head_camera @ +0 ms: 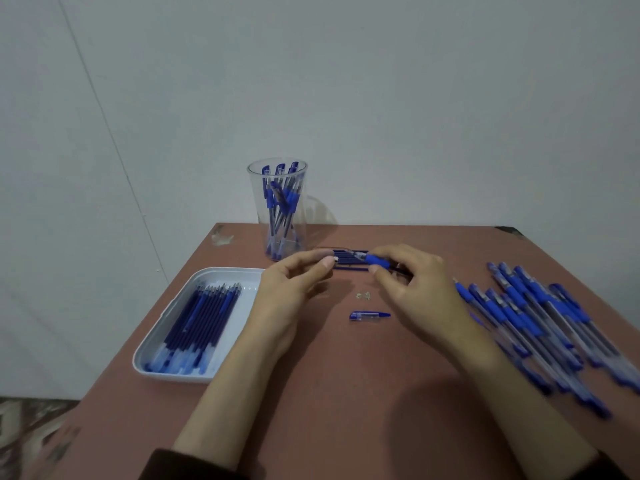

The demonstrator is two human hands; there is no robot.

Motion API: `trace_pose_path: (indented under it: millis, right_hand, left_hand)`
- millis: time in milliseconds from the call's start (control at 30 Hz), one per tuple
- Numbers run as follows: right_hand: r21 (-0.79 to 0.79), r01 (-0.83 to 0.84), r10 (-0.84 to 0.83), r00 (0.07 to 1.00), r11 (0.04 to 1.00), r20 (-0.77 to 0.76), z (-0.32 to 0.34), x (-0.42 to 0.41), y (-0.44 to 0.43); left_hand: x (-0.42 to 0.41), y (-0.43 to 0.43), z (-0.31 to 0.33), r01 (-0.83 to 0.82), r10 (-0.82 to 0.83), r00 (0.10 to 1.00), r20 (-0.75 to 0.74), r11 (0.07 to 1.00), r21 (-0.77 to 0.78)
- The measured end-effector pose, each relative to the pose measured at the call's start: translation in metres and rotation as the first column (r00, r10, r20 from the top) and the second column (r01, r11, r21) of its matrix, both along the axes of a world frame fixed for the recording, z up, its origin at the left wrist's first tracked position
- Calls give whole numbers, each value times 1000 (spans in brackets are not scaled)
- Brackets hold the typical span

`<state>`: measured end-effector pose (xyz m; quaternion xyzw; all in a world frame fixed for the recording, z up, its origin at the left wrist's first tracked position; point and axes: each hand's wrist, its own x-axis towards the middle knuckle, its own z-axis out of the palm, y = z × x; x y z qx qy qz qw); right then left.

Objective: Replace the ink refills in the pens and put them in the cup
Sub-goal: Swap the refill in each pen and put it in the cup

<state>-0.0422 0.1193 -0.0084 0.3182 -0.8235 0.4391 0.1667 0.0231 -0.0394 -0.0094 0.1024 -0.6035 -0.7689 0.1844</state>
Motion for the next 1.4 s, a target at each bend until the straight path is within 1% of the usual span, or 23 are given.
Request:
trace_pose_path:
  millis: [67, 167, 300, 367, 433, 533, 633, 733, 833, 933, 1033, 1100, 1233, 1300, 1367, 1400]
  right_hand:
    - [70, 11, -10, 1000, 998, -15, -2, 1, 0]
    - [108, -7, 10, 999, 994, -31, -2, 2, -1]
    - [140, -21, 28, 999, 990, -47, -3, 2, -2]
    - [138, -31, 38, 998, 990, -47, -3, 4, -3]
    - [108, -47, 48, 999, 993, -6, -3, 5, -4]
    - [17, -91, 88, 986, 996, 141, -2, 9, -9]
    - [-89, -163, 181, 946, 983, 269, 0, 14, -13]
    - [-221, -234, 299, 891, 947, 341, 3, 17, -16]
    - [-312, -239, 348, 865, 919, 361, 6, 17, -16]
    - [-324, -210, 327, 871, 923, 367, 4, 14, -16]
    - [-290, -223, 323, 875, 931, 362, 3, 15, -17]
    - [-288, -259, 355, 862, 922, 362, 4, 18, -17]
    - [-400, -271, 428, 818, 876, 385, 7, 17, -15]
    - [-374, -243, 386, 843, 895, 375, 6, 16, -16]
    - [-314, -220, 329, 875, 923, 355, 5, 16, -17]
    - [-309, -221, 326, 878, 925, 350, 5, 17, -17]
  left_hand:
    - [0, 0, 0, 10, -10, 1000, -4, 999, 46]
    - [-1, 0, -1, 20, -20, 1000, -8, 998, 62]
    - [-1, 2, -4, 30, -30, 1000, 0, 998, -62]
    - [-1, 4, -4, 30, -30, 1000, -2, 995, -90]
    - [-1, 4, -4, 25, -27, 999, -31, 998, -65]
    - [-1, 3, -2, 38, -35, 994, -106, 999, 28]
    - [0, 6, 1, 100, -81, 982, -169, 989, 106]
    - [-2, 7, 0, 102, -80, 982, -170, 987, 126]
    - [-2, 5, -3, 67, -58, 991, -119, 995, 70]
    - [-3, 5, -5, 78, -74, 991, -111, 996, 31]
    - [-4, 6, -6, 94, -95, 989, -113, 996, -8]
    - [-3, 6, -6, 99, -99, 987, -123, 995, -11]
    - [-4, 5, -7, 50, -47, 992, -121, 999, 19]
    - [-4, 4, -7, 40, -35, 992, -125, 998, 39]
    - [-4, 4, -7, 76, -69, 989, -131, 996, 49]
    - [-3, 5, -6, 84, -79, 988, -131, 996, 37]
